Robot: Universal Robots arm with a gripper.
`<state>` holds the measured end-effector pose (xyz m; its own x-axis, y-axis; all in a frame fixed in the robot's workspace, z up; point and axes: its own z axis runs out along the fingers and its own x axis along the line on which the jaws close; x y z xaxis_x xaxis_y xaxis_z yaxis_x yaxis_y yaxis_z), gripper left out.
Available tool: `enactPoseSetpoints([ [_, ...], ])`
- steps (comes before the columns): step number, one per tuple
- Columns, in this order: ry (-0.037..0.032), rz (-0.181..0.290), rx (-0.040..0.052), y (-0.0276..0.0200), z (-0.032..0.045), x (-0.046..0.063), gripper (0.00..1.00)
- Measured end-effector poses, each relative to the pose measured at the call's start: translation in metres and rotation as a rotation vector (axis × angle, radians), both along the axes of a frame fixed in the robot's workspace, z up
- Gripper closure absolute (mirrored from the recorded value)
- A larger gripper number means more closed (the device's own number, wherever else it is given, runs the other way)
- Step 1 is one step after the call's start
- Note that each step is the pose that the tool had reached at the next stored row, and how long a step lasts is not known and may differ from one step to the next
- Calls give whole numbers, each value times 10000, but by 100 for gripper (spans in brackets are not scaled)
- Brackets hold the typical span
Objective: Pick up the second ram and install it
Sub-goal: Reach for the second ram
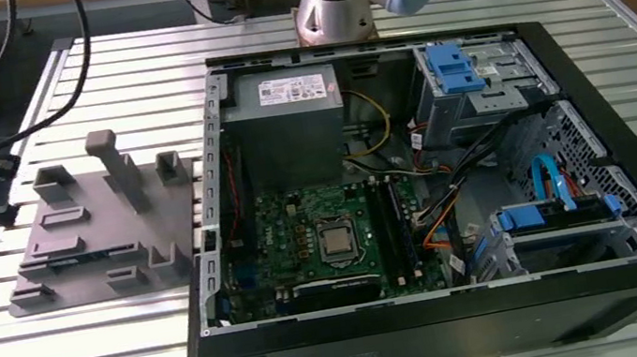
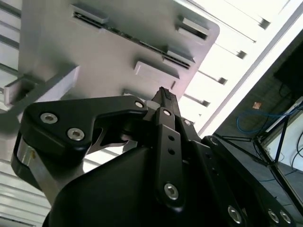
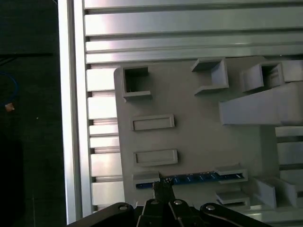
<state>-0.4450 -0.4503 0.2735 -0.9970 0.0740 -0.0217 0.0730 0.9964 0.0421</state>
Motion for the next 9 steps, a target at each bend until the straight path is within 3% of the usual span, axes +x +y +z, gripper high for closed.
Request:
enactPoseSetpoints([
  [9,23,112,-47,0,-153,355,89],
])
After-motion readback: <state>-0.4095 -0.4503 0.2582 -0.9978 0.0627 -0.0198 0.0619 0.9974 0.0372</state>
